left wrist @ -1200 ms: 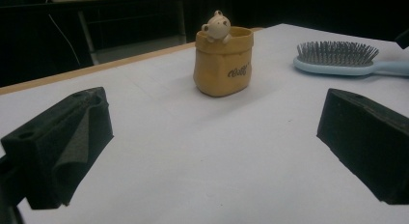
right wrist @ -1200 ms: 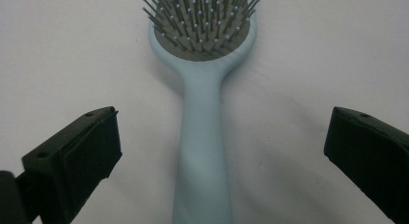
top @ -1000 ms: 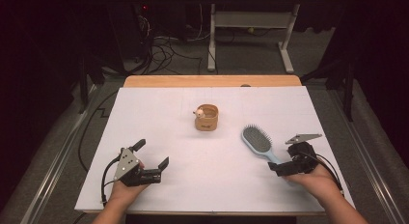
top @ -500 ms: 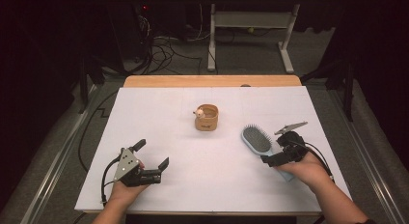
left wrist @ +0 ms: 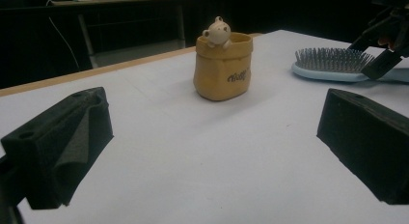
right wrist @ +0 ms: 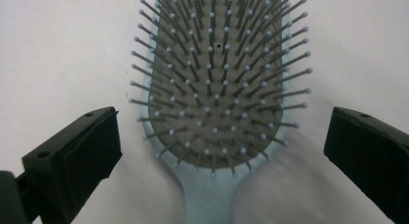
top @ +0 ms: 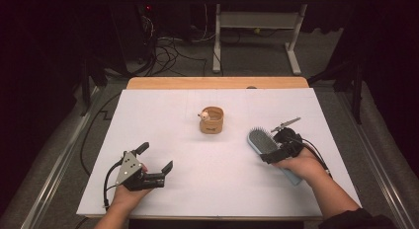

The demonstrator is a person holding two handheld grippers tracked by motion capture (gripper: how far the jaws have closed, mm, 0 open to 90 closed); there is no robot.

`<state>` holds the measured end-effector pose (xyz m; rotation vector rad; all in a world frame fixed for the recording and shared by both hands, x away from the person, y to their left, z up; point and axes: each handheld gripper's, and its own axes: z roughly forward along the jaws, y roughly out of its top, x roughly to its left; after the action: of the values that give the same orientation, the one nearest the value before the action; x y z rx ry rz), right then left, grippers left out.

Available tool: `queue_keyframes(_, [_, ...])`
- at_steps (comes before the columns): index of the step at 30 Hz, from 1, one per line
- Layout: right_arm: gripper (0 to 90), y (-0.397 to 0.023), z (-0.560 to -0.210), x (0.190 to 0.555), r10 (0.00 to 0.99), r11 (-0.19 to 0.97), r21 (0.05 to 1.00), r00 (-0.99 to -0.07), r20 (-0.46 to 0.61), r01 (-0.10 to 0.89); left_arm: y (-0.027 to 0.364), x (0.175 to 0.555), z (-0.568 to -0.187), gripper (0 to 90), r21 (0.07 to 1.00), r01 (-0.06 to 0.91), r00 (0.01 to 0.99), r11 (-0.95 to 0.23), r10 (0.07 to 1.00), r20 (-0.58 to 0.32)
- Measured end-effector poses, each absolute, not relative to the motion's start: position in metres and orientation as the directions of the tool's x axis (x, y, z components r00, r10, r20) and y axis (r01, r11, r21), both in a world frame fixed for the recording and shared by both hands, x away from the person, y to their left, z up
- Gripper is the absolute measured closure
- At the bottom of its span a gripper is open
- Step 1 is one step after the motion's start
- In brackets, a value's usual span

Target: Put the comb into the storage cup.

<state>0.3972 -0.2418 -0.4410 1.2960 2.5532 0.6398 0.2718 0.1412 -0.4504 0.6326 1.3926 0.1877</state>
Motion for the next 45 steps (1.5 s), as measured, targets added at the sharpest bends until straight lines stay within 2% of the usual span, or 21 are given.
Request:
queue_keyframes(20, [0.7, -0.220, -0.434, 0.423, 0.776, 0.583, 0.399, -0.630, -0.015, 0.708, 0.142, 0.271, -0.450, 0.1, 0.520, 0.245, 0.199, 0.819, 0.482, -0.853])
queue_keyframes(45, [3.3, -0.211, -0.437, 0.442, 0.775, 0.597, 0.349, -0.631, -0.020, 0.723, 0.143, 0.273, -0.452, 0.1, 0.518, 0.247, 0.189, 0.819, 0.483, -0.855])
